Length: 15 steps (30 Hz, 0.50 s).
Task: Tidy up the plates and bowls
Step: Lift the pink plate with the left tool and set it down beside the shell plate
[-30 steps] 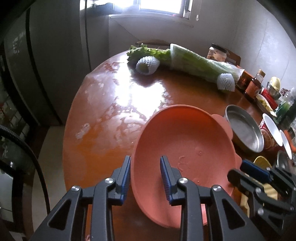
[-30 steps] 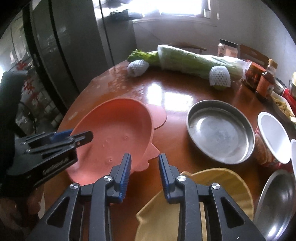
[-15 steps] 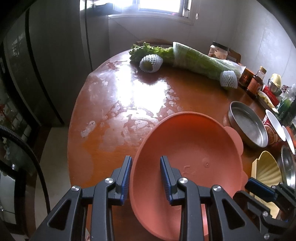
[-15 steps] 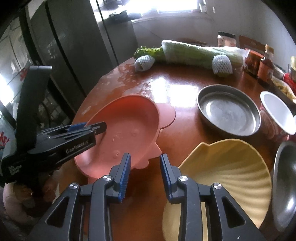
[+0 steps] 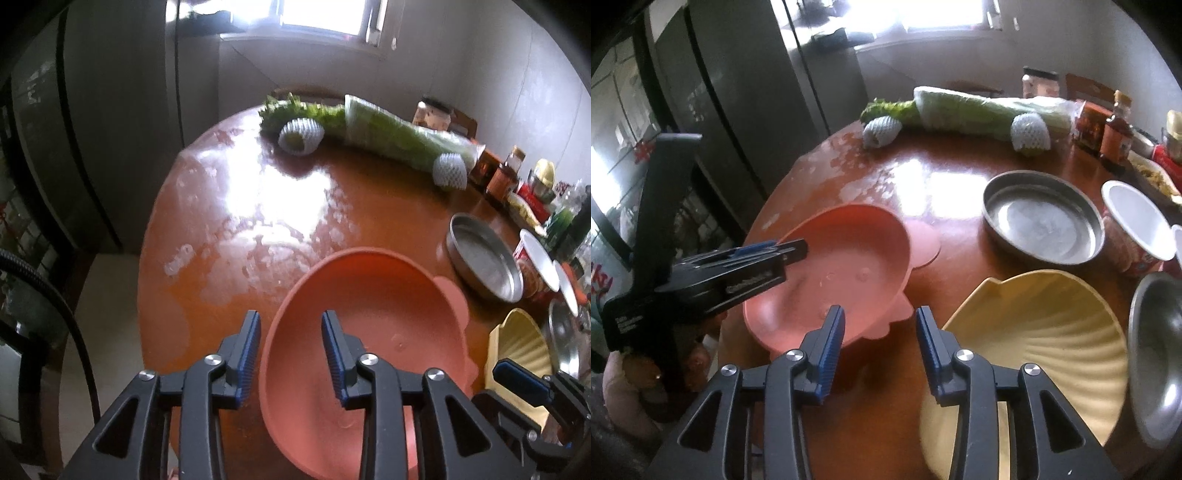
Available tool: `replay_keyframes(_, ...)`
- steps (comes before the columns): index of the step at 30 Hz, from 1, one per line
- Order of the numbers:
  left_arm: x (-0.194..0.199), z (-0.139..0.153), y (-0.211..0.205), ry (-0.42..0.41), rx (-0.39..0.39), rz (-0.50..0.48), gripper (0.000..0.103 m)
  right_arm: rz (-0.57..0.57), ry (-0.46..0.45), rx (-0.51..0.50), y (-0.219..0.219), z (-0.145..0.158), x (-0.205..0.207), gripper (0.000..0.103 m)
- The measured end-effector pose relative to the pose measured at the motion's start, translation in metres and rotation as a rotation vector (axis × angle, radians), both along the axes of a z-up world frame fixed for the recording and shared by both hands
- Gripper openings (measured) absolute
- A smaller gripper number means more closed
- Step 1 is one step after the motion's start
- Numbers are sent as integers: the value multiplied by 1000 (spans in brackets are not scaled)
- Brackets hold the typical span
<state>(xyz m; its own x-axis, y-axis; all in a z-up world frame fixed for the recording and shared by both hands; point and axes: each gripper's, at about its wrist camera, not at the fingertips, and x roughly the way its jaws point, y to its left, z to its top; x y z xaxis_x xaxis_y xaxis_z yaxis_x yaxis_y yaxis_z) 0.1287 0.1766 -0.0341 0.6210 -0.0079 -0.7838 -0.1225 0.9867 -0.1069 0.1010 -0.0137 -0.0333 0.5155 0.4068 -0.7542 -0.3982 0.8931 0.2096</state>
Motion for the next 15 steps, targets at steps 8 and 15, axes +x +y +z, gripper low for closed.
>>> replay_keyframes(8,-15,30,-9,-71,3,-17,45,-38,-68,4,-19,20,-10,42)
replay_keyframes(15,-33,52,-35,-127,3,-68,55,-75,-125,17,-40,41,-27,44)
